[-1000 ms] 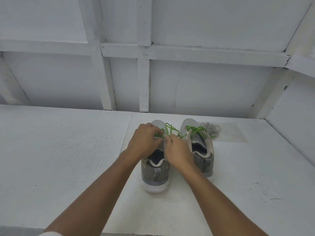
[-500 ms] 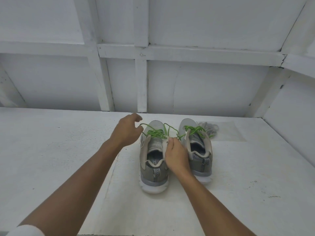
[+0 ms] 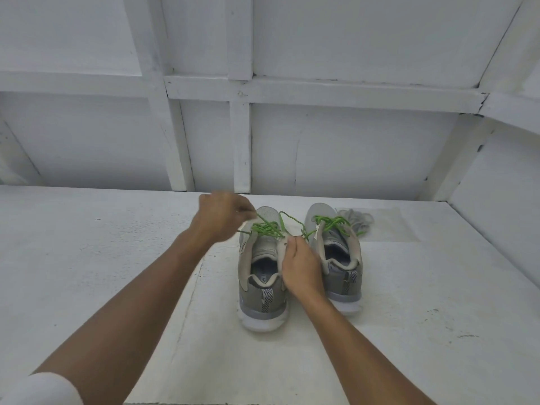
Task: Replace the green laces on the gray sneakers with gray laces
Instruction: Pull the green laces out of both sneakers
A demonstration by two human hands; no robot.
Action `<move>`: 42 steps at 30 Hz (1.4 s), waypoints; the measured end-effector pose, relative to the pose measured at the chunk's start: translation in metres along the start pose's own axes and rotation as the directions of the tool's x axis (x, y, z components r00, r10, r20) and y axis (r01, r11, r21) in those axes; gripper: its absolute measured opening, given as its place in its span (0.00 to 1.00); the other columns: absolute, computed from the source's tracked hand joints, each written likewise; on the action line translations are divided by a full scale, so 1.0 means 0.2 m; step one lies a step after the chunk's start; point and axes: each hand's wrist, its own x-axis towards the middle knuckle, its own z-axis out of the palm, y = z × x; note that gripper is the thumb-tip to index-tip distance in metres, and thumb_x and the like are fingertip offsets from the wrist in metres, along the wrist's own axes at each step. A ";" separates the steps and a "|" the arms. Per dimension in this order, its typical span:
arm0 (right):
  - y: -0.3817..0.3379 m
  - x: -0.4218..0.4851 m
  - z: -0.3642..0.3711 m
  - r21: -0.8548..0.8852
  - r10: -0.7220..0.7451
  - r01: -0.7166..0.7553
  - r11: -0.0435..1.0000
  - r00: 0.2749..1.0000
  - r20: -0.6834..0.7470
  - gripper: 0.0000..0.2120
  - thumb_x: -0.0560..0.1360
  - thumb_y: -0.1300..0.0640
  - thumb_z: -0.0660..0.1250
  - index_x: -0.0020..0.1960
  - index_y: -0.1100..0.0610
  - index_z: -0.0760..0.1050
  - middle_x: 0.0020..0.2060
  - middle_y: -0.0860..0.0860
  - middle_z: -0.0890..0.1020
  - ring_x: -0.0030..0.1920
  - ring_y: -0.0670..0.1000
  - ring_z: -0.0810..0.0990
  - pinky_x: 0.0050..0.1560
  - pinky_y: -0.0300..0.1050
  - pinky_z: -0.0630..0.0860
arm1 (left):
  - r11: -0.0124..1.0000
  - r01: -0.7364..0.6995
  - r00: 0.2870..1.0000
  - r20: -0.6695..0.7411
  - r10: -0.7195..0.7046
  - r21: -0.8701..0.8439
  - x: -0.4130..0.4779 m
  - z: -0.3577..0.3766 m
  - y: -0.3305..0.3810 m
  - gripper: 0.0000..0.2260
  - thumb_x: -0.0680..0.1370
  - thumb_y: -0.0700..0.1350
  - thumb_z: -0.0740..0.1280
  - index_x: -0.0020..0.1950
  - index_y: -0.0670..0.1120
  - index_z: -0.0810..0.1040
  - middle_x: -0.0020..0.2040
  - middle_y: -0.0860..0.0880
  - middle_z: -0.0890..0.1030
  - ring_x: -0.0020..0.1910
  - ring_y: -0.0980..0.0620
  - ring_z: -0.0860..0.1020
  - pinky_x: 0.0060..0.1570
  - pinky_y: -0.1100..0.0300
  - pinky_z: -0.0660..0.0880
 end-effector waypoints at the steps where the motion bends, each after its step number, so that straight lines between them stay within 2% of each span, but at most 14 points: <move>1: 0.00 0.00 0.00 0.003 -0.004 0.004 1.000 1.000 -0.003 0.14 0.84 0.52 0.50 0.46 0.57 0.69 0.40 0.53 0.75 0.42 0.52 0.71 0.40 0.44 0.60 | 0.998 0.049 0.998 -0.030 -0.050 -0.039 0.01 -0.04 -0.03 0.07 0.77 0.53 0.69 0.50 0.54 0.85 0.48 0.55 0.84 0.53 0.52 0.78 0.58 0.53 0.71; 3: 0.00 0.00 0.01 0.011 -0.011 0.011 1.000 1.000 -0.010 0.15 0.84 0.52 0.50 0.47 0.58 0.71 0.41 0.55 0.76 0.42 0.53 0.70 0.39 0.45 0.58 | 0.993 0.109 0.991 -0.066 -0.113 -0.052 0.02 -0.07 -0.07 0.07 0.77 0.51 0.69 0.52 0.53 0.84 0.51 0.53 0.84 0.54 0.51 0.78 0.58 0.51 0.73; 5: 0.01 0.00 0.01 0.014 -0.017 0.017 1.000 1.000 -0.021 0.16 0.84 0.52 0.50 0.48 0.59 0.72 0.42 0.56 0.77 0.42 0.53 0.70 0.39 0.45 0.58 | 0.994 0.104 0.993 -0.060 -0.105 -0.034 0.02 -0.06 -0.07 0.11 0.78 0.51 0.68 0.59 0.54 0.81 0.57 0.53 0.82 0.59 0.49 0.76 0.61 0.49 0.71; 7: 0.01 0.00 0.01 0.018 -0.015 0.015 1.000 1.000 -0.027 0.16 0.83 0.52 0.50 0.49 0.60 0.72 0.43 0.57 0.78 0.42 0.53 0.70 0.40 0.45 0.59 | 0.999 0.033 0.999 -0.030 -0.035 -0.037 0.00 -0.02 -0.04 0.19 0.77 0.51 0.68 0.68 0.54 0.74 0.65 0.51 0.77 0.64 0.47 0.72 0.66 0.48 0.67; 9: 0.01 0.00 0.02 0.020 -0.010 0.011 1.000 1.000 -0.026 0.16 0.83 0.51 0.50 0.49 0.59 0.72 0.43 0.57 0.78 0.42 0.53 0.71 0.40 0.45 0.61 | 0.997 -0.068 0.998 0.016 0.068 -0.033 -0.03 0.04 0.02 0.22 0.77 0.52 0.69 0.71 0.55 0.71 0.68 0.51 0.73 0.68 0.48 0.68 0.68 0.48 0.62; 13: 0.01 0.00 0.01 0.022 0.010 -0.010 1.000 1.000 -0.017 0.16 0.83 0.51 0.50 0.49 0.59 0.72 0.42 0.55 0.77 0.42 0.53 0.72 0.40 0.44 0.63 | 0.975 -0.215 0.967 0.150 0.204 0.060 -0.07 0.16 0.15 0.15 0.78 0.52 0.66 0.65 0.54 0.76 0.59 0.54 0.78 0.65 0.51 0.69 0.64 0.50 0.61; 16: 0.02 0.00 0.01 0.020 0.015 -0.015 1.000 1.000 -0.011 0.16 0.83 0.51 0.51 0.49 0.59 0.72 0.42 0.54 0.76 0.42 0.53 0.71 0.40 0.44 0.62 | 0.971 -0.223 0.963 0.171 0.206 0.090 -0.07 0.20 0.16 0.10 0.79 0.51 0.64 0.58 0.54 0.80 0.53 0.54 0.80 0.61 0.51 0.71 0.63 0.51 0.62; 19: 0.01 0.00 0.01 0.020 0.009 -0.008 1.000 1.000 -0.023 0.15 0.83 0.52 0.51 0.47 0.58 0.72 0.41 0.54 0.76 0.41 0.53 0.71 0.39 0.44 0.61 | 0.963 -0.239 0.962 0.165 0.218 0.123 -0.06 0.19 0.14 0.09 0.80 0.49 0.63 0.57 0.54 0.81 0.52 0.53 0.80 0.60 0.51 0.70 0.62 0.51 0.62; 22: 0.01 0.00 0.01 0.013 0.010 -0.009 1.000 1.000 -0.016 0.14 0.83 0.52 0.50 0.45 0.56 0.70 0.41 0.55 0.76 0.41 0.53 0.71 0.39 0.44 0.61 | 0.959 -0.253 0.958 0.173 0.229 0.130 -0.06 0.18 0.13 0.10 0.80 0.50 0.63 0.58 0.53 0.81 0.53 0.52 0.80 0.60 0.51 0.70 0.61 0.51 0.63; 27: 0.01 0.01 0.01 0.020 0.010 -0.010 1.000 1.000 -0.008 0.16 0.83 0.51 0.50 0.49 0.59 0.72 0.43 0.55 0.77 0.42 0.54 0.72 0.40 0.44 0.64 | 0.963 -0.261 0.955 0.164 0.247 0.073 -0.07 0.23 0.14 0.09 0.79 0.51 0.64 0.56 0.53 0.81 0.52 0.53 0.81 0.58 0.51 0.72 0.58 0.55 0.62; 32: 0.01 0.00 0.01 0.007 -0.018 0.018 1.000 0.999 -0.028 0.15 0.83 0.52 0.51 0.45 0.57 0.70 0.39 0.53 0.74 0.40 0.53 0.71 0.38 0.44 0.59 | 0.958 -0.269 0.960 0.105 0.259 0.101 -0.05 0.20 0.12 0.09 0.80 0.48 0.63 0.54 0.53 0.82 0.50 0.54 0.82 0.57 0.51 0.73 0.58 0.53 0.63; 35: 0.01 0.00 0.01 0.000 -0.022 0.022 1.000 0.999 -0.033 0.14 0.83 0.51 0.50 0.44 0.55 0.68 0.38 0.51 0.73 0.40 0.52 0.70 0.38 0.44 0.58 | 0.969 -0.220 0.975 0.040 0.217 0.116 -0.03 0.12 0.08 0.08 0.79 0.46 0.64 0.53 0.53 0.83 0.50 0.54 0.82 0.55 0.51 0.74 0.59 0.51 0.65; 39: 0.02 0.00 0.01 0.000 -0.021 0.021 1.000 0.999 -0.024 0.15 0.83 0.52 0.50 0.47 0.58 0.71 0.40 0.53 0.75 0.42 0.53 0.70 0.41 0.45 0.60 | 0.988 -0.134 0.986 -0.087 0.140 0.071 0.02 0.05 0.00 0.06 0.78 0.45 0.68 0.50 0.51 0.84 0.48 0.53 0.84 0.51 0.50 0.79 0.56 0.50 0.72; 42: 0.02 0.00 0.01 -0.003 -0.021 0.021 1.000 0.999 -0.027 0.15 0.84 0.52 0.50 0.45 0.57 0.70 0.40 0.54 0.75 0.42 0.53 0.71 0.40 0.45 0.61 | 0.994 -0.088 0.993 -0.071 0.093 0.060 0.02 0.05 -0.02 0.09 0.77 0.48 0.68 0.56 0.52 0.82 0.54 0.52 0.82 0.54 0.49 0.78 0.59 0.49 0.71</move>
